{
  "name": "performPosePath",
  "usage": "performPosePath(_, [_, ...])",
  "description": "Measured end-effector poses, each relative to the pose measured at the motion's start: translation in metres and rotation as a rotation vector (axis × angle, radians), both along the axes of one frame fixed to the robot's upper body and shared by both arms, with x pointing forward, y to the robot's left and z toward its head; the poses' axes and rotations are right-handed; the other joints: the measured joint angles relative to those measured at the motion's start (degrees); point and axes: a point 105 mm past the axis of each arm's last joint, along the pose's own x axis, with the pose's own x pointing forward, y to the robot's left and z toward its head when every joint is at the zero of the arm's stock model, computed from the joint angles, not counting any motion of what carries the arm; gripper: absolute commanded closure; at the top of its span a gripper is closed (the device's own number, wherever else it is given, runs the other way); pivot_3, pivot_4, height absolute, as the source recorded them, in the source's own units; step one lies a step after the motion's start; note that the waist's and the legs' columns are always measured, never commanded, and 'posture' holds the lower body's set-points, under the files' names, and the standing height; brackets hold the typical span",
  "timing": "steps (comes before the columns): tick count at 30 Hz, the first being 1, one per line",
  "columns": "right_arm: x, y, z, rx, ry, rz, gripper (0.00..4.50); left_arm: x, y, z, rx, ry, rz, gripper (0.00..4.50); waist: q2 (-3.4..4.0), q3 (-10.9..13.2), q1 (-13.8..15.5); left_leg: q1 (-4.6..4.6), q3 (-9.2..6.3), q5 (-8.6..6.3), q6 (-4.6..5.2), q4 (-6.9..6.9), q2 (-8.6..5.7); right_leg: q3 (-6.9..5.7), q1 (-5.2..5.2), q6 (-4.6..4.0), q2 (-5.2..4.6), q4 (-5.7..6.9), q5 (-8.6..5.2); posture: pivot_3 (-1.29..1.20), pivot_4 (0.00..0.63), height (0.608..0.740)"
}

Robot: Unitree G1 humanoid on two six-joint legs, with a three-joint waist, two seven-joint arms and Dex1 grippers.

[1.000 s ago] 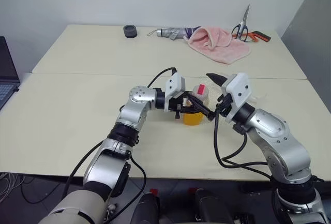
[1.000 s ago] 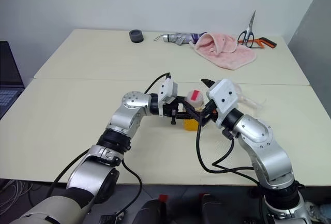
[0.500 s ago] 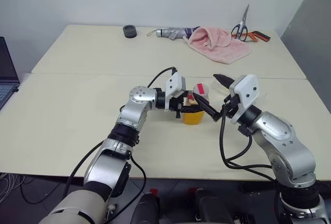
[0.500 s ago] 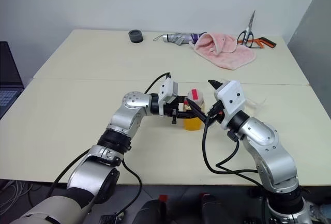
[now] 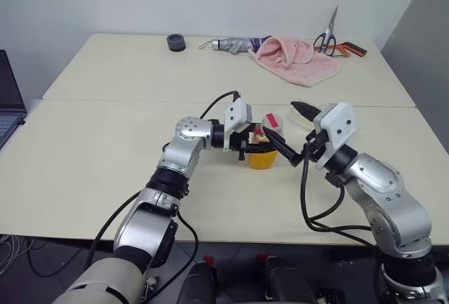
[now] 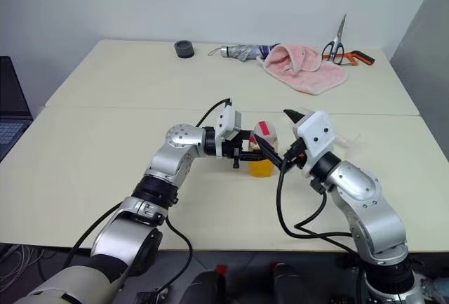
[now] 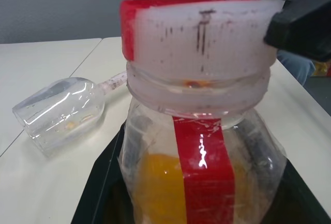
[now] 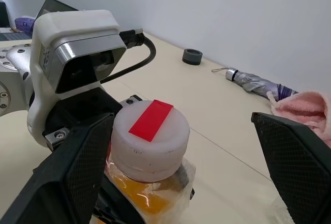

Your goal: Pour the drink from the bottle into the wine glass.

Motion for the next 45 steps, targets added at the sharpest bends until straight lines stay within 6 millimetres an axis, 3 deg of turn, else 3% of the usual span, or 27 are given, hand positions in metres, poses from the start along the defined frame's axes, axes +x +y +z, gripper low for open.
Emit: performPosePath(45, [-0.003,-0.013,-0.001,-0.032,0.003,-0.028,0.00,0.003,0.008,0.001,-0.001,0.004,0.023,2.72,0.00,0.0,0.0,0.01,0.01,0.00,0.00,0.00,0.00,0.01,0.00,0.00,0.00,0.01,0.00,0.00,0.150,0.740])
